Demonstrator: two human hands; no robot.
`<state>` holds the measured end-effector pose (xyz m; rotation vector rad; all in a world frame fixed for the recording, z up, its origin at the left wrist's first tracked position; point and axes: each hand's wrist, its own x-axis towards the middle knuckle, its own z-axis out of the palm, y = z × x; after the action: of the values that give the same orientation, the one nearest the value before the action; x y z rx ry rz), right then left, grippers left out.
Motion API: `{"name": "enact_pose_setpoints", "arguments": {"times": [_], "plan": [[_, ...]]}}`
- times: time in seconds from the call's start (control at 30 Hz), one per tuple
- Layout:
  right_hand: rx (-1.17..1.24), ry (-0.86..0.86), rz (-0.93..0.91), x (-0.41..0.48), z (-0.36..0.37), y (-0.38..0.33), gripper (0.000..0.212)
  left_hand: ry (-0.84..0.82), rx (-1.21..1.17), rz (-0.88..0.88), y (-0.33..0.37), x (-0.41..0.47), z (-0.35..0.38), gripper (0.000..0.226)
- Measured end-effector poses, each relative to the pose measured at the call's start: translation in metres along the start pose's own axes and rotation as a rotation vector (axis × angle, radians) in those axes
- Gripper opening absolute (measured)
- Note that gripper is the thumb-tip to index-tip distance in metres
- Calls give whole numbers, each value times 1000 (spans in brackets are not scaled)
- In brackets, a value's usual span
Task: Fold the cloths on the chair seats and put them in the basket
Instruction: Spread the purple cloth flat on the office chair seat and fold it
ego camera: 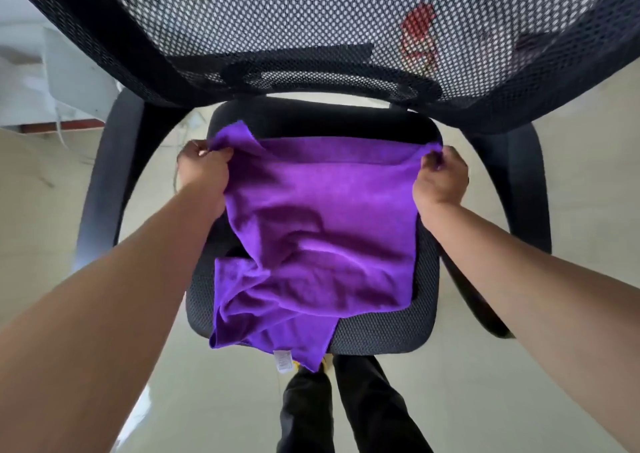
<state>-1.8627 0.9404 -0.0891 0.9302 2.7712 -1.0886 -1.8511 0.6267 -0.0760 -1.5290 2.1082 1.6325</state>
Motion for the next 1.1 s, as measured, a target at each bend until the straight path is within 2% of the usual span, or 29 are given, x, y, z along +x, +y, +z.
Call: {"name": "enact_pose_setpoints", "arguments": {"times": [0.07,0.17,0.23,0.3,0.37,0.43,0.5,0.53,0.67,0.8,0.87,1.1], "plan": [[-25,-18,24,8,8,3,21,-4,-54,-10,4,5,8,19],[18,-165,162,16,17,12,32,-90,-77,-72,3,11,16,31],[-9,-265,214,20,19,17,38,-126,24,-73,0,13,17,49],[-24,-297,197,22,18,19,34,-129,137,-29,-2,14,18,56],[12,-268,162,26,18,16,31,-175,161,-12,-1,16,20,46],[15,-227,101,31,17,12,38,-265,132,-23,3,15,23,23],[-7,-228,56,36,18,12,26,-308,52,-72,6,14,24,15],[-18,-231,59,36,19,14,20,-305,-4,-106,5,15,25,14],[-34,-177,111,35,12,21,48,-180,-121,-168,2,21,20,18],[-43,-129,150,39,7,19,61,-115,49,-168,8,29,18,58],[-69,-125,170,42,7,19,61,-60,98,-223,11,30,20,64],[-63,-240,236,30,10,40,52,-192,142,-125,-9,11,23,21]]}}
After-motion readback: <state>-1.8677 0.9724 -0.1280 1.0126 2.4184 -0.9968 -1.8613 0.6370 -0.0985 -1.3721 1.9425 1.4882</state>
